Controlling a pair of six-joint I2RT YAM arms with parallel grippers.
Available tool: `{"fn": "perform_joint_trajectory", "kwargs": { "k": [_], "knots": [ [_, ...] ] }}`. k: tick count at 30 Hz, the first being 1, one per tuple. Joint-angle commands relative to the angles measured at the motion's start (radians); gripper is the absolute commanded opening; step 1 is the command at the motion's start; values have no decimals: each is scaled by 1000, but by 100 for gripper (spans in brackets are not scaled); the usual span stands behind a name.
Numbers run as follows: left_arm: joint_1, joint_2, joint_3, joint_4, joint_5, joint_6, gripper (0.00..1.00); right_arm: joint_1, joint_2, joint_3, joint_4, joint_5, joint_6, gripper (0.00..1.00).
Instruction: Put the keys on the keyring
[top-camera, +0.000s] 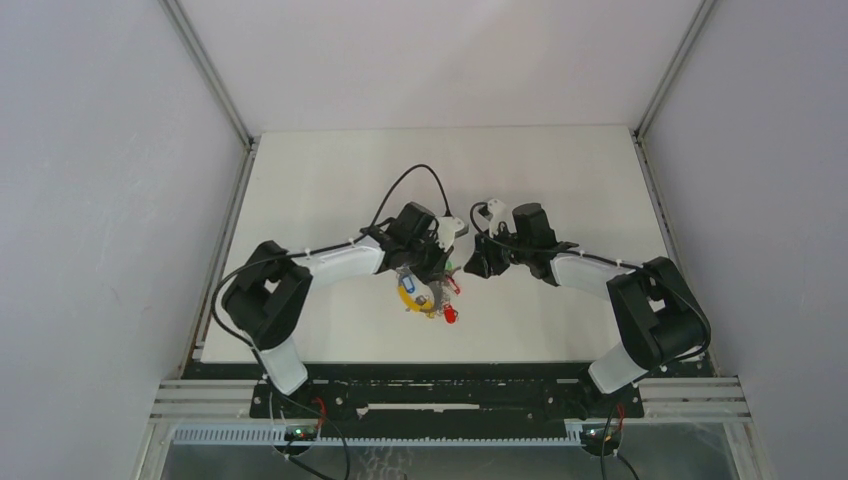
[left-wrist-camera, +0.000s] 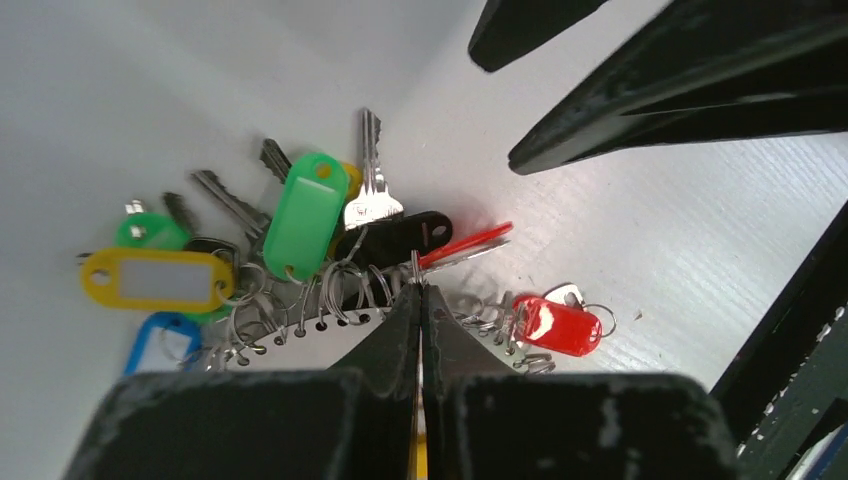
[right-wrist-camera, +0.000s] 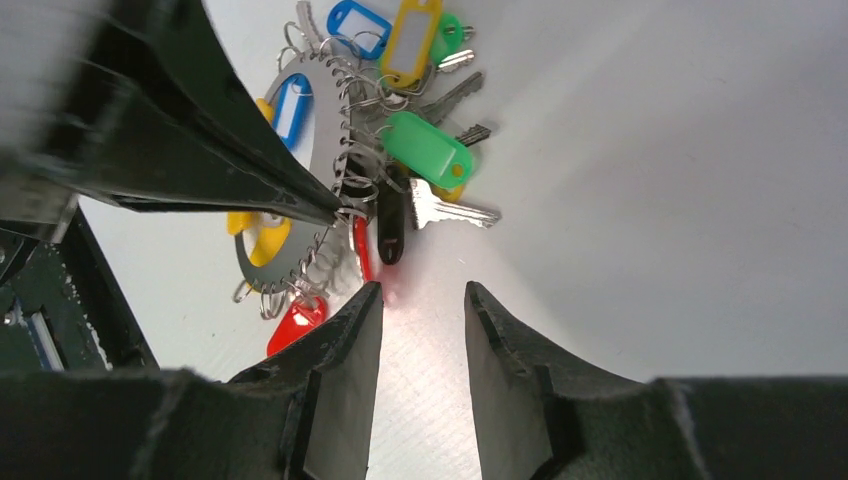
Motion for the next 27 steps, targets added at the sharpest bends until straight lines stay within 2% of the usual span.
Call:
{"fn": "perform_joint_trajectory", "kwargs": {
  "k": [1,7,14,19,27],
  "knots": [
    [4,-137,-62,112,-18,125,0,4,-44,9,59,-75,-40,36],
    [14,-198,-154,234,37,227,0,25,-65,9,77,-147,-124,36],
    [52,-227,-247,338,162,326,0,50,-86,-18,114,-248,-321,38],
    [74,-244,-299,397,240,389,0,63,-33,-19,187,-377,-404,40],
    [120,-274,-366,481,344,435,0,56,66,8,310,-465,-432,42]
  ]
}}
